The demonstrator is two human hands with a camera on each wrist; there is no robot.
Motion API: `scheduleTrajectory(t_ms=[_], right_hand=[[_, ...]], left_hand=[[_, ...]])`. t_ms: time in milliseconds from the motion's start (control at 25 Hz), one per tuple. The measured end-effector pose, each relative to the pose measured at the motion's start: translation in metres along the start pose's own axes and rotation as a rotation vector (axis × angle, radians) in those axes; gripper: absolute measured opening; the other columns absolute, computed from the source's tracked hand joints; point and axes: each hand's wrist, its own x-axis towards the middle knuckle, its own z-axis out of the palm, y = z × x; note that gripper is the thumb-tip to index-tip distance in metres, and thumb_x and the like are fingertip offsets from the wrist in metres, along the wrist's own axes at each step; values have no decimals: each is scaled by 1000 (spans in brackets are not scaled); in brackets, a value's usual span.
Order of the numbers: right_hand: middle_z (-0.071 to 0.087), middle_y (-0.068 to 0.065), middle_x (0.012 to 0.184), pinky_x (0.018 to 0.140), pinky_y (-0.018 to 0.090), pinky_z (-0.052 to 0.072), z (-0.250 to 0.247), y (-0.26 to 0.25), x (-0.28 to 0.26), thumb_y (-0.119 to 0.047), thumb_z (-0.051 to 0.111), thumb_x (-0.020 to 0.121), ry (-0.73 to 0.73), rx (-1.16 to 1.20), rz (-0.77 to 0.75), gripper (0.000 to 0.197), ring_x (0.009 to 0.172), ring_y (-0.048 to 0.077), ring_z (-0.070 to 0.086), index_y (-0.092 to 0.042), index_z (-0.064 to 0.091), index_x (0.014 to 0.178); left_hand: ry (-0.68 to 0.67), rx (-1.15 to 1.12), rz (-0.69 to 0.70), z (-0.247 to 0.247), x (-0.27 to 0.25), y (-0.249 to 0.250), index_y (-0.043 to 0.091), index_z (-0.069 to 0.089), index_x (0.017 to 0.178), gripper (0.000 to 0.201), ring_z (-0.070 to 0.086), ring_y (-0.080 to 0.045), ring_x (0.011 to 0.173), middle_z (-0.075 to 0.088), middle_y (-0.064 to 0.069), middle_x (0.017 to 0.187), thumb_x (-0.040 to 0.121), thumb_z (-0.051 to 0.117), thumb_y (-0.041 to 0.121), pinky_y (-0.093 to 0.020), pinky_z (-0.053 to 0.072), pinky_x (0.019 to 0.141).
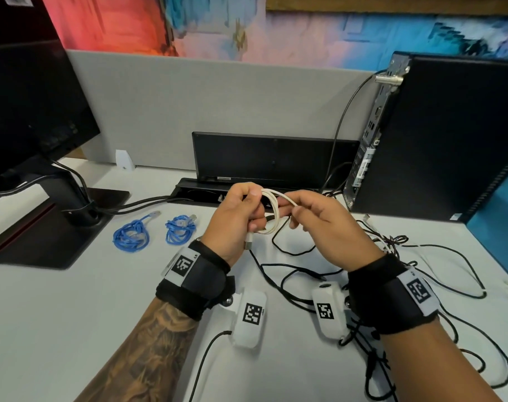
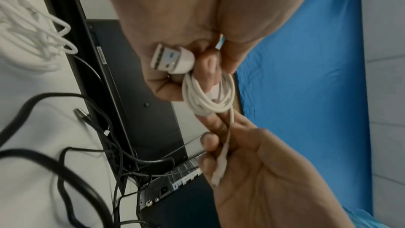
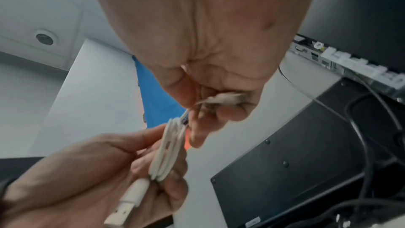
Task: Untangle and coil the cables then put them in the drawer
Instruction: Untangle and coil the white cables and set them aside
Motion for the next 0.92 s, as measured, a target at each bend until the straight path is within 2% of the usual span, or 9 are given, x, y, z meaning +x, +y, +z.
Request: scheduleTrajectory(t_ms=[120, 200, 280, 400, 520, 600, 720, 800, 920], right_hand=[[66, -13, 96, 83, 18, 46, -3, 6, -1, -15, 61, 99, 39, -174, -9, 23, 91, 3, 63, -34, 73, 103], [72, -9, 91, 77, 18, 50, -4, 7, 0, -13, 64, 97, 133, -75, -14, 23, 85, 5, 67, -33, 74, 100], [77, 0, 90, 71, 24, 56, -6, 5, 2, -6, 62, 97, 197, 127, 13, 21, 78, 10, 71, -22, 75, 102], [78, 7, 89, 63, 27, 51, -10, 4, 3, -3, 58, 98, 149, 283, 106, 18, 67, 12, 66, -10, 71, 108], [74, 2, 82, 62, 28, 45, -9, 2, 1, -4, 57, 99, 51, 357, 142, 24, 64, 11, 60, -15, 68, 117], [71, 1, 85, 65, 31, 48, -5, -1, 0, -11, 62, 98, -37, 327, 90, 32, 72, 15, 61, -23, 65, 127], [72, 8, 104, 88, 45, 58, 7, 0, -1, -18, 82, 82, -137, 292, 31, 66, 93, 33, 67, -29, 52, 140], [72, 10, 109, 93, 47, 58, 15, 0, 0, -16, 82, 82, -45, 312, 12, 60, 102, 34, 69, -23, 56, 136], [76, 8, 104, 90, 40, 59, 17, 0, 2, -16, 74, 91, 149, 387, 20, 33, 96, 24, 74, -14, 65, 122]], left_hand=[[-1, -28, -26, 0, 0, 2, 10, 51, 101, 16, 30, -9, 51, 33, 5, 60, 106, 37, 16, -22, 27, 55], [-24, -27, -33, 2, -1, -1, 9, 50, 101, 14, 29, -10, 53, 33, 4, 62, 106, 38, 16, -22, 27, 55], [-47, 26, -26, 3, -2, -4, 10, 50, 98, 15, 30, -9, 54, 36, 6, 61, 106, 39, 15, -21, 28, 54], [-89, 56, -30, 7, -4, -5, 9, 51, 96, 17, 31, -7, 53, 40, 8, 59, 105, 39, 14, -20, 29, 52], [-72, 50, 4, 7, -4, -7, 10, 53, 99, 15, 32, -10, 55, 39, 0, 63, 105, 41, 17, -22, 30, 53], [-22, 81, 43, 6, -2, -11, 14, 56, 103, 15, 37, -20, 61, 43, -11, 71, 100, 48, 27, -28, 34, 59], [18, 74, 68, 6, -1, -14, 17, 55, 108, 20, 51, -22, 66, 58, -8, 74, 96, 53, 32, -35, 45, 65], [9, 55, 65, 8, -2, -14, 14, 53, 111, 17, 60, -21, 72, 65, -8, 83, 102, 50, 28, -35, 51, 68], [-40, -66, 53, 16, -5, -13, 8, 52, 110, 18, 42, -11, 60, 50, -3, 71, 99, 47, 21, -24, 36, 57]])
